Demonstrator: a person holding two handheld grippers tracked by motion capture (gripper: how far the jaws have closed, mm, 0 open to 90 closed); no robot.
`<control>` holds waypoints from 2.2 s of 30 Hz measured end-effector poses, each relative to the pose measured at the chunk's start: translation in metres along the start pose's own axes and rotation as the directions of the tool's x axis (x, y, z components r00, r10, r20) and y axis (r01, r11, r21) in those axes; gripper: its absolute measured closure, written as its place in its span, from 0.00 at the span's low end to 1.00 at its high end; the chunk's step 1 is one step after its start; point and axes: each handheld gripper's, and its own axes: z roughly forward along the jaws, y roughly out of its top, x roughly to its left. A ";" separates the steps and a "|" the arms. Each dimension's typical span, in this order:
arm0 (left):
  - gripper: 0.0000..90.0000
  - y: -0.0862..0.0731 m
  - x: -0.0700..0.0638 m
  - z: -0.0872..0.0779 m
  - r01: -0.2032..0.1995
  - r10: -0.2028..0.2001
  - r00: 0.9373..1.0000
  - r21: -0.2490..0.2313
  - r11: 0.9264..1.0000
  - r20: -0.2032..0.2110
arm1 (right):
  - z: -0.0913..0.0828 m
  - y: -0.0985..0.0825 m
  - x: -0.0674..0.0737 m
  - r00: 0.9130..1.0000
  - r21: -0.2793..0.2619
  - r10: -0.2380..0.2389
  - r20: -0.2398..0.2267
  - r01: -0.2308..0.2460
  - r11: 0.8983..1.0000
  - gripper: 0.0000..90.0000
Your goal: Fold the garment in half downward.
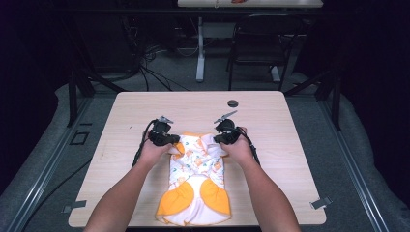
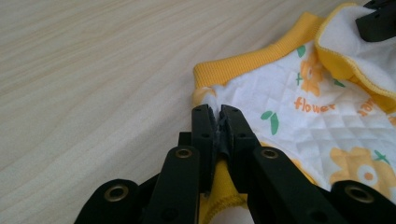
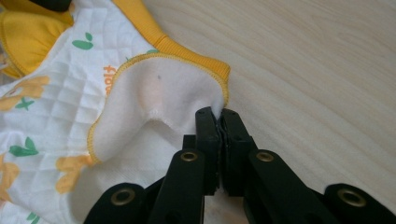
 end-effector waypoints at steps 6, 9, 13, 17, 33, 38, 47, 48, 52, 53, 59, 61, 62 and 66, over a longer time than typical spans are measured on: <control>0.94 0.005 0.001 -0.008 -0.003 0.003 1.000 -0.018 1.000 -0.003 | -0.011 0.010 0.002 0.999 -0.012 -0.037 0.010 0.037 0.999 0.97; 0.94 0.011 0.001 -0.016 -0.016 0.016 1.000 -0.038 0.999 -0.007 | -0.017 0.015 0.003 0.999 -0.024 -0.047 0.014 0.048 0.999 0.97; 0.94 0.015 0.001 -0.021 -0.022 0.021 1.000 -0.048 0.999 -0.014 | -0.023 0.020 0.004 0.999 -0.047 -0.033 0.021 0.034 0.998 0.97; 0.94 0.020 0.001 -0.027 -0.028 0.027 1.000 -0.061 0.998 -0.017 | -0.030 0.025 0.004 0.998 -0.051 -0.052 0.030 0.054 0.997 0.97; 0.94 0.043 -0.002 -0.057 -0.071 0.068 0.997 -0.119 0.990 -0.036 | -0.059 0.043 0.005 0.995 -0.107 -0.075 0.061 0.081 0.991 0.97; 0.94 0.050 -0.001 -0.064 -0.081 0.076 0.996 -0.132 0.988 -0.043 | -0.068 0.052 0.007 0.992 -0.130 -0.092 0.081 0.102 0.986 0.97; 0.94 0.061 -0.003 -0.077 -0.103 0.093 0.994 -0.179 0.978 -0.061 | -0.082 0.062 0.008 0.988 -0.168 -0.107 0.109 0.124 0.978 0.97; 0.94 0.061 -0.004 -0.077 -0.107 0.096 0.993 -0.183 0.977 -0.069 | -0.082 0.062 0.008 0.988 -0.169 -0.108 0.109 0.125 0.978 0.97; 0.94 0.063 -0.006 -0.078 -0.119 0.107 0.992 -0.185 0.976 -0.072 | -0.083 0.062 0.009 0.987 -0.170 -0.112 0.117 0.131 0.977 0.97; 0.94 0.063 -0.006 -0.079 -0.121 0.109 0.991 -0.183 0.976 -0.073 | -0.083 0.061 0.009 0.987 -0.175 -0.111 0.115 0.130 0.976 0.97; 0.94 0.056 -0.006 -0.079 -0.121 0.110 0.992 -0.187 0.975 -0.066 | -0.084 0.058 0.013 0.983 -0.165 -0.147 0.110 0.164 0.973 0.97; 0.94 0.055 -0.007 -0.079 -0.121 0.111 0.992 -0.182 0.976 -0.062 | -0.084 0.055 0.014 0.983 -0.167 -0.148 0.106 0.164 0.972 0.97; 0.94 0.052 -0.008 -0.078 -0.125 0.117 0.992 -0.172 0.977 -0.055 | -0.084 0.054 0.014 0.983 -0.162 -0.151 0.107 0.167 0.972 0.97; 0.94 0.047 -0.012 -0.077 -0.138 0.132 0.990 -0.174 0.975 -0.048 | -0.082 0.045 0.014 0.982 -0.152 -0.161 0.102 0.176 0.973 0.97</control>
